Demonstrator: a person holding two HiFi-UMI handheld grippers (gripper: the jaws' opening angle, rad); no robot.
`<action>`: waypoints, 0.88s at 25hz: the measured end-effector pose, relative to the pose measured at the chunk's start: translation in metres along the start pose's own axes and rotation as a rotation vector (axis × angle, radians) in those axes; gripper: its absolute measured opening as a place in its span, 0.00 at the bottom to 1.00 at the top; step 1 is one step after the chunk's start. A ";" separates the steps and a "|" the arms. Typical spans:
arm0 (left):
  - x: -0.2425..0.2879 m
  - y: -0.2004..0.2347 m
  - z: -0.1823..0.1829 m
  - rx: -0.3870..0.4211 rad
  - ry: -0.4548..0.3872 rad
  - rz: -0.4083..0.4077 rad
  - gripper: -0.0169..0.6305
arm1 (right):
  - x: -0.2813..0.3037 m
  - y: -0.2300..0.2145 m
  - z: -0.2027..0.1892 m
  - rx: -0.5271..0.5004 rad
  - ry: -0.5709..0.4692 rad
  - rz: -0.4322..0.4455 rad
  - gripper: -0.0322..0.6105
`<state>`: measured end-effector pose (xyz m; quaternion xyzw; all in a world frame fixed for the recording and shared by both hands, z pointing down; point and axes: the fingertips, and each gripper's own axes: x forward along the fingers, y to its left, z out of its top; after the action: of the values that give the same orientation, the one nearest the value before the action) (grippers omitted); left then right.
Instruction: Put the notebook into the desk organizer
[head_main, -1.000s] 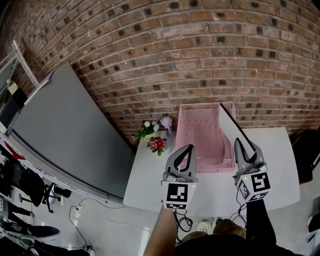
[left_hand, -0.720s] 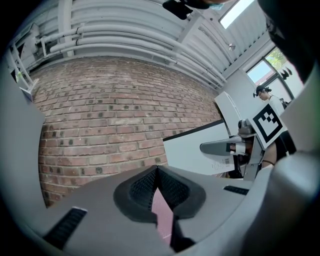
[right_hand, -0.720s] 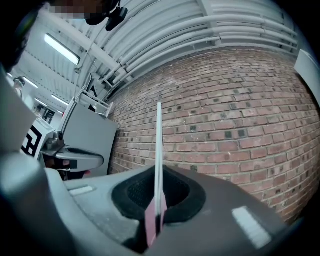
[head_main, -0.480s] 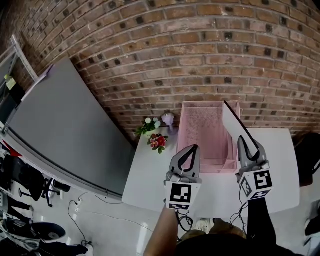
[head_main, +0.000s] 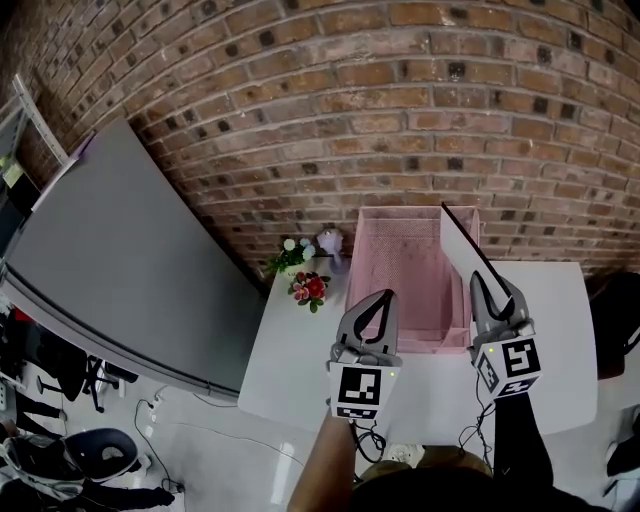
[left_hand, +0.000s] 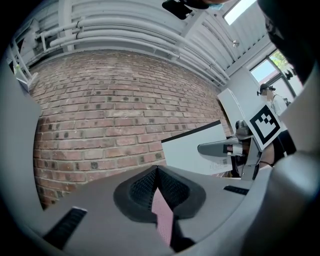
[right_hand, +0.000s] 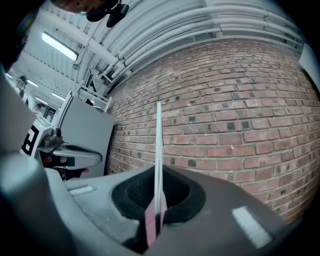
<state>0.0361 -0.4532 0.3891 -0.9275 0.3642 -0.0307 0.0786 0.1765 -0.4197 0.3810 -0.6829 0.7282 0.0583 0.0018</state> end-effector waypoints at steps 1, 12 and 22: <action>0.002 0.002 -0.002 0.000 0.003 0.005 0.04 | 0.005 0.001 -0.002 -0.008 0.007 0.011 0.06; 0.006 0.034 -0.016 -0.027 0.033 0.078 0.04 | 0.075 0.033 -0.029 -0.291 0.227 0.146 0.06; 0.002 0.055 -0.030 -0.038 0.059 0.129 0.04 | 0.119 0.065 -0.101 -0.684 0.517 0.277 0.06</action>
<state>-0.0028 -0.4985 0.4094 -0.9021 0.4259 -0.0460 0.0518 0.1120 -0.5434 0.4769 -0.5325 0.7279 0.1229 -0.4140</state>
